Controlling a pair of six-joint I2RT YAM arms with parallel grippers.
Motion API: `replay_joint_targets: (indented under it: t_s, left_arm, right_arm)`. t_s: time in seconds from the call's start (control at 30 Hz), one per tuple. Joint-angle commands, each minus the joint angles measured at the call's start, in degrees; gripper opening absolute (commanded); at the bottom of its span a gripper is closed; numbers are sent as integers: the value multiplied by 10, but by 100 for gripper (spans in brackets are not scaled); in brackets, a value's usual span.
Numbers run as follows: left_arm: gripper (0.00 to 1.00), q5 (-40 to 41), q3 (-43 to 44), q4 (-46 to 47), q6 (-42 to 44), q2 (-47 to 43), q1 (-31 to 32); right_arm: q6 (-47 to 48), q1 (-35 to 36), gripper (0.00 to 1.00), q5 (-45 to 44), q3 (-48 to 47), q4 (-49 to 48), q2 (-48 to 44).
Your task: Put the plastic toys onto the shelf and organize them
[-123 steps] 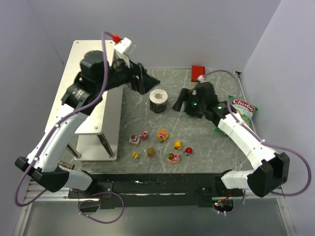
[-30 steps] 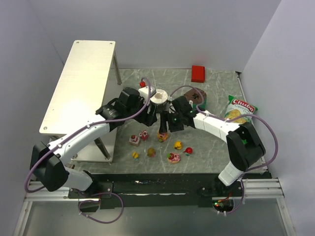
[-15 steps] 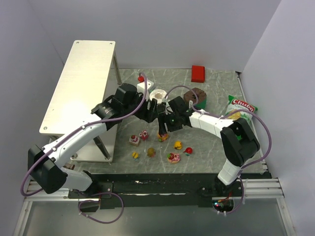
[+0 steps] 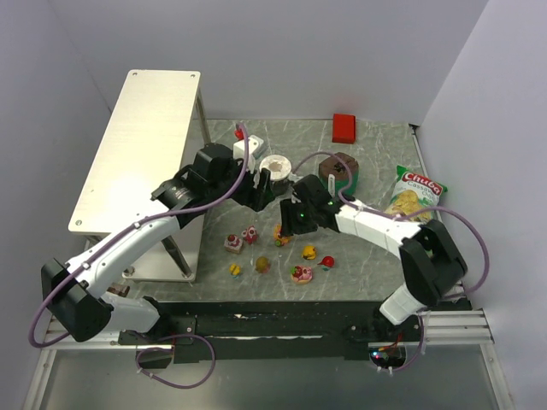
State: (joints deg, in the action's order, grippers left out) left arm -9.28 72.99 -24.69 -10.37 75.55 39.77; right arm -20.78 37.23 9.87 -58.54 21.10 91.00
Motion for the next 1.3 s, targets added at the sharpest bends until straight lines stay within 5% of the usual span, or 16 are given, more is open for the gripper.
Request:
replay_joint_targets:
  t_s: [0.0, 0.23, 0.33, 0.37, 0.77, 1.27]
  left_arm:
    - [80, 6, 17, 14, -5, -25, -1]
    - [81, 19, 10, 14, -17, -37, -2]
    - [81, 22, 9, 14, -23, -41, -1]
    - [80, 26, 11, 15, -24, -44, -1]
    - [83, 70, 27, 102, -30, -140, -1]
    - [85, 88, 38, 101, -17, -159, -1]
  right_arm:
    - [-84, 13, 54, -89, 39, -4, -99]
    - [-109, 18, 28, -56, 55, -29, -115]
    - [-124, 31, 1, -35, 51, -37, -85]
    - [-127, 35, 0, -35, 49, -38, -80]
    - [-132, 84, 0, -30, 18, -77, 6]
    - [-137, 156, 0, -254, -143, 82, 151]
